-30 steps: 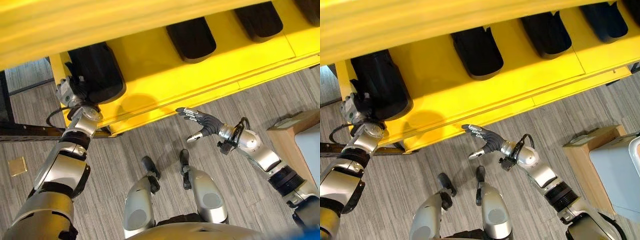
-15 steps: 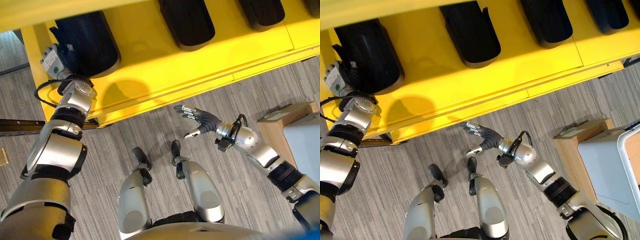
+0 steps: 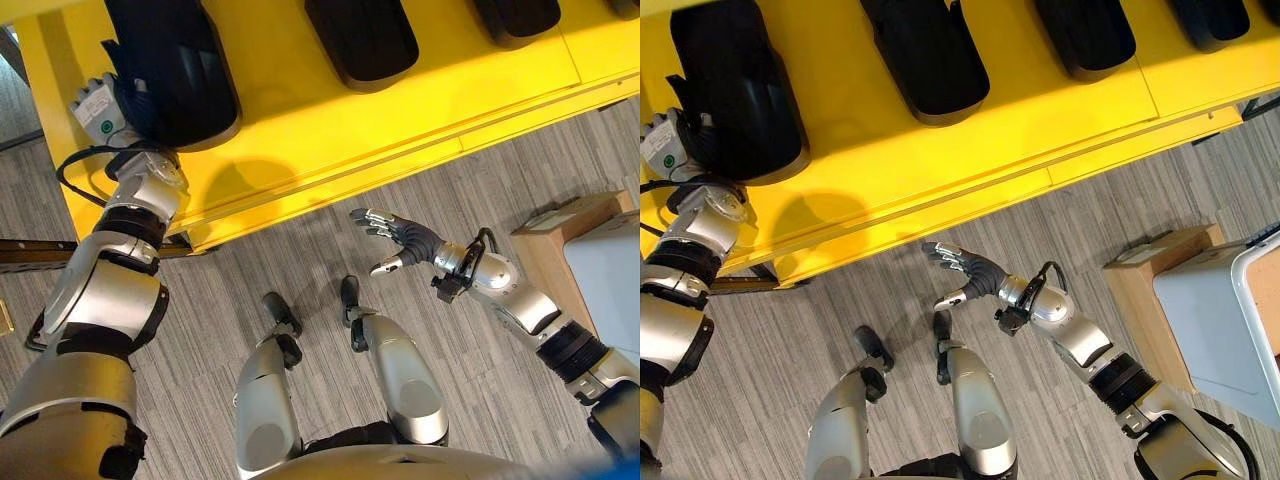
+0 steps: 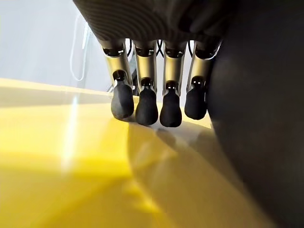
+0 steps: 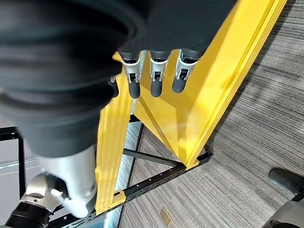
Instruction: Move parts from the plastic box to the shelf.
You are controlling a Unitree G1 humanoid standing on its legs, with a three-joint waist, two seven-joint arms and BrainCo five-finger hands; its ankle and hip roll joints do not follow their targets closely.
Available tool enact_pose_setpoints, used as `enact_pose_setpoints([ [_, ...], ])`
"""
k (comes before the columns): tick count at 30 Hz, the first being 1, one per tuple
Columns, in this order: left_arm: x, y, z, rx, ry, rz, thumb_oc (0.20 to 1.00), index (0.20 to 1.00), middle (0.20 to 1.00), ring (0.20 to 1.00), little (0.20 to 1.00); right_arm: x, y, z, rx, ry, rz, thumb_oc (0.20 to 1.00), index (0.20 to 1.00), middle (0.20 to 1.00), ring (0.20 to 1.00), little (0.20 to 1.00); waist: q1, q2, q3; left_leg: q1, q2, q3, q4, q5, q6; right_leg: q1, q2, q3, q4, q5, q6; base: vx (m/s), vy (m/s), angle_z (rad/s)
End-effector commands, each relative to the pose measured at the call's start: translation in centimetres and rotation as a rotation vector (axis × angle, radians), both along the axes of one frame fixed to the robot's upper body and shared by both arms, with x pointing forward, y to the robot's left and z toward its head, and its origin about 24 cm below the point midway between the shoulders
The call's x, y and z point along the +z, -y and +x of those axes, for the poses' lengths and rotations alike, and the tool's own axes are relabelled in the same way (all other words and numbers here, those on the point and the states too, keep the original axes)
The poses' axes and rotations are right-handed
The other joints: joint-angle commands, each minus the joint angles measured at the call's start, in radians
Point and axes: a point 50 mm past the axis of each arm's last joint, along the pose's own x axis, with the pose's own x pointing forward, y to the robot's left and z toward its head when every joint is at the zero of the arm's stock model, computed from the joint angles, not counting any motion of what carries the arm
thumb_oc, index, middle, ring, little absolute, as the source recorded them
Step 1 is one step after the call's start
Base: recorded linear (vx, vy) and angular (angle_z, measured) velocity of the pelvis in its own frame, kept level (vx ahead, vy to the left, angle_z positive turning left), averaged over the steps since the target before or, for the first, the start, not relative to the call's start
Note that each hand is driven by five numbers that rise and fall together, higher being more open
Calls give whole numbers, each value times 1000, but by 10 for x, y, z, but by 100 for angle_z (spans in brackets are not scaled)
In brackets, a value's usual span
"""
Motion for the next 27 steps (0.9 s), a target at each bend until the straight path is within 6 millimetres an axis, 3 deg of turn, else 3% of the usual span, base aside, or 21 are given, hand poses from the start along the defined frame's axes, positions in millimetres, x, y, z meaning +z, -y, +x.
enact_pose_setpoints([
  [1, -15, -12, -8, 49, -60, 62, 200, 200, 200, 200, 200, 6, 12, -7, -4, 40, 33, 1000, 1000, 1000, 1000, 1000, 15, 20, -44, 6, 156, -60, 67, 116, -173, -25, -42, -2, 9, 17, 96, -22, 30, 1],
  [5, -19, -15, -10, 60, -63, 26, 203, 203, 203, 203, 203, 6, 12, -5, -19, 44, 25, 1000, 1000, 1000, 1000, 1000, 17, 27, -45, 6, 150, -61, 65, 119, -171, -26, -46, -3, 5, 20, 96, -6, 8, 0],
  [6, -20, -15, -10, 60, -55, -4, 492, 492, 492, 492, 492, 6, 12, -4, -23, 47, 22, 1000, 1000, 1000, 1000, 1000, 18, 28, -45, 6, 150, -62, 64, 119, -171, -24, -46, -4, 4, 20, 96, 0, 0, 0],
  [7, -21, -15, -10, 64, -45, -36, 511, 511, 511, 511, 511, 5, 12, -4, -25, 47, 21, 1000, 1000, 1000, 1000, 1000, 19, 28, -45, 8, 150, -62, 63, 119, -171, -22, -46, -5, 3, 20, 96, 0, 0, 0],
  [8, -21, -16, -10, 67, -40, -53, 404, 404, 404, 404, 404, 5, 11, -4, -27, 47, 21, 1000, 1000, 1000, 1000, 1000, 19, 27, -45, 9, 149, -62, 63, 118, -170, -21, -46, -5, 3, 19, 96, 0, 0, 0],
  [9, -23, -16, -10, 66, -32, -98, 523, 523, 523, 523, 523, 5, 11, -4, -28, 48, 21, 1000, 1000, 1000, 1000, 1000, 20, 27, -46, 9, 149, -62, 62, 119, -171, -20, -45, -6, 2, 20, 95, 0, 0, 0],
  [10, -25, -16, -10, 73, -21, -150, 1000, 1000, 1000, 1000, 1000, 5, 11, -4, -27, 50, 21, 1000, 1000, 1000, 1000, 1000, 21, 26, -46, 9, 149, -63, 63, 119, -171, -19, -45, -7, 4, 18, 95, 0, 0, 0],
  [27, -51, -4, -7, -43, 187, -656, 1000, 1000, 1000, 1000, 1000, 2, 5, -4, -52, 52, 34, 1000, 1000, 1000, 1000, 1000, 28, 2, -49, 25, 154, -64, 60, 111, -176, -1, -36, -14, 6, 7, 89, 6, -11, 1],
])
